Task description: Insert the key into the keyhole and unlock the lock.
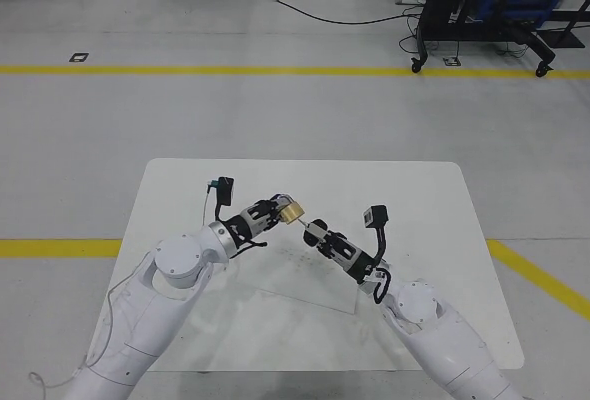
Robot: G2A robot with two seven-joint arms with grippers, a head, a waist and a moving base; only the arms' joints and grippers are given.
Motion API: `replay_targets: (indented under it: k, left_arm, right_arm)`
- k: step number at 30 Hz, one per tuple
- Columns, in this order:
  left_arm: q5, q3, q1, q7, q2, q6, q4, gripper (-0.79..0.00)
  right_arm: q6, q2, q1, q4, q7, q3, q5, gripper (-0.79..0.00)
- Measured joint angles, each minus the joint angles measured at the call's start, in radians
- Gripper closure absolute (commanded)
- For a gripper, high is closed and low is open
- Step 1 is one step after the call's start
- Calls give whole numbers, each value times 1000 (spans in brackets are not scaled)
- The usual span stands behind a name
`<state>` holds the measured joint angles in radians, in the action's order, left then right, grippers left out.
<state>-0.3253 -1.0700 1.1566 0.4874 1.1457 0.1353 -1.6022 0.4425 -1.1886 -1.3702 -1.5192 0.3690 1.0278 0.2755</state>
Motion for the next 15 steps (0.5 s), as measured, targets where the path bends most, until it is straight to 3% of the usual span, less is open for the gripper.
replay_targets:
  k: [15]
  left_arm:
    - [11,-2,-2,4,9,-5,0,0]
  right_arm:
    - [-21,-12,8,5,-10,-1,-22,0]
